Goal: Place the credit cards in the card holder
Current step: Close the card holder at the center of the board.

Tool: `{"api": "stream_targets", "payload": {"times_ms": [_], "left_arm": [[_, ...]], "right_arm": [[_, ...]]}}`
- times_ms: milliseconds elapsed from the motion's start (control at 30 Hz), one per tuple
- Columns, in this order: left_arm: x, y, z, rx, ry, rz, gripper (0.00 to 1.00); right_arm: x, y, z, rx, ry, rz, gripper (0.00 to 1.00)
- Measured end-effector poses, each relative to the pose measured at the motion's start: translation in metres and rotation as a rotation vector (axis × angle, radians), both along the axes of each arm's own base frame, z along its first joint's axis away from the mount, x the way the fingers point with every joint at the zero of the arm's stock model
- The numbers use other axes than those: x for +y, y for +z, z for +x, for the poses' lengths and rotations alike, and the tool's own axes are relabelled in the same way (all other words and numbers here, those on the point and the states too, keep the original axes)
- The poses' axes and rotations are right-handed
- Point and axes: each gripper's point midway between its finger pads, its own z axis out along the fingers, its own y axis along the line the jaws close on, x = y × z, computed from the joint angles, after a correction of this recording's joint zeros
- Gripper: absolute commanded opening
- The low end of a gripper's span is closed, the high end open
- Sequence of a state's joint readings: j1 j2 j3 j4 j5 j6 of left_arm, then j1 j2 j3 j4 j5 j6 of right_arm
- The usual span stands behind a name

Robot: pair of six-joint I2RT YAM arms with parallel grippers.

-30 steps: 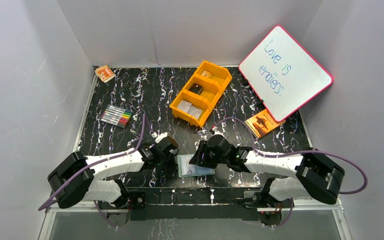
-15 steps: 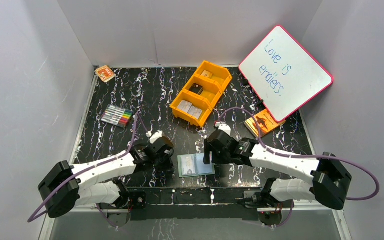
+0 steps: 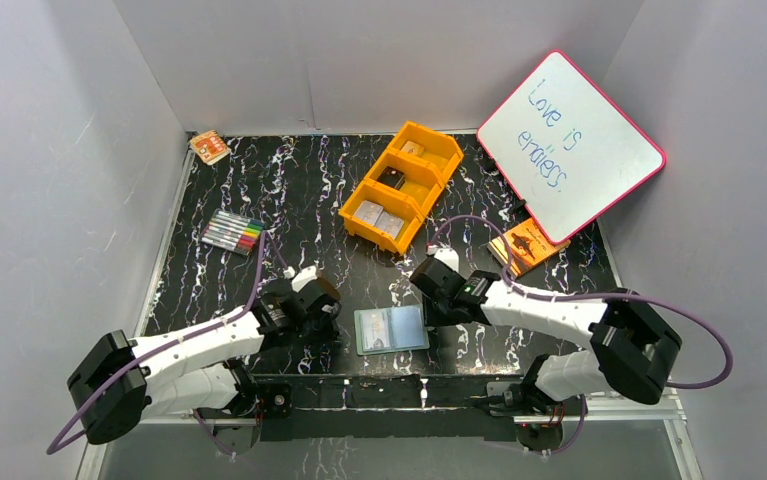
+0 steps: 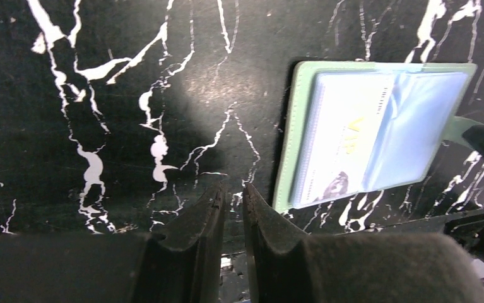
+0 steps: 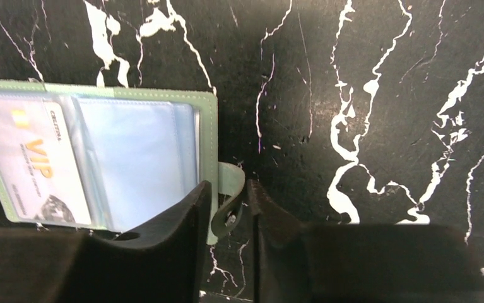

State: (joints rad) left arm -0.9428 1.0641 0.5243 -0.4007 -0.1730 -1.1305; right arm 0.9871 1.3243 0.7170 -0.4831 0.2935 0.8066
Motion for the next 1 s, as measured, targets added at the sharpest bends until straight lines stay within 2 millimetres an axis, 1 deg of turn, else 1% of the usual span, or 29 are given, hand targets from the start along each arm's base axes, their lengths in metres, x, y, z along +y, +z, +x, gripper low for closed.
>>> {"api": "stream_targets", "payload": {"times_ms": [100,133,233,333,400,467,533,600,667,800,900,1000], "left_arm": [[0.005,-0.006,-0.003,0.012,0.004,0.014,0.16],[0.006,-0.008,-0.004,0.015,0.004,0.019,0.16],[0.009,-0.013,-0.006,0.02,0.004,0.027,0.15],[0.008,-0.018,-0.006,0.029,0.002,0.035,0.11],[0.005,-0.022,-0.005,0.034,-0.001,0.039,0.1],[-0.001,-0.022,-0.002,0.029,-0.008,0.026,0.08],[-0.006,-0.023,0.0,0.027,-0.016,0.014,0.08],[-0.011,-0.023,0.003,0.024,-0.025,0.005,0.07],[-0.015,-0.023,0.004,0.021,-0.032,-0.002,0.07],[-0.021,-0.022,0.007,0.011,-0.048,-0.015,0.06],[-0.024,-0.023,0.008,0.009,-0.055,-0.021,0.05],[-0.025,-0.022,0.009,0.008,-0.057,-0.021,0.06]], "right_arm": [[0.001,-0.001,0.004,-0.011,0.005,-0.001,0.02],[0.0,-0.001,0.005,-0.013,0.007,-0.003,0.0],[0.003,0.005,0.006,-0.025,0.021,0.018,0.0],[0.014,0.024,0.005,-0.06,0.073,0.11,0.0],[0.031,0.045,0.002,-0.086,0.135,0.225,0.0],[0.047,0.062,-0.002,-0.096,0.191,0.326,0.0],[0.064,0.074,-0.008,-0.088,0.249,0.415,0.0],[0.08,0.082,-0.014,-0.066,0.304,0.492,0.0],[0.095,0.087,-0.019,-0.041,0.343,0.554,0.0],[0.116,0.088,-0.026,0.002,0.388,0.637,0.0],[0.128,0.083,-0.028,0.039,0.395,0.672,0.0],[0.136,0.07,-0.029,0.076,0.382,0.69,0.0]]}}
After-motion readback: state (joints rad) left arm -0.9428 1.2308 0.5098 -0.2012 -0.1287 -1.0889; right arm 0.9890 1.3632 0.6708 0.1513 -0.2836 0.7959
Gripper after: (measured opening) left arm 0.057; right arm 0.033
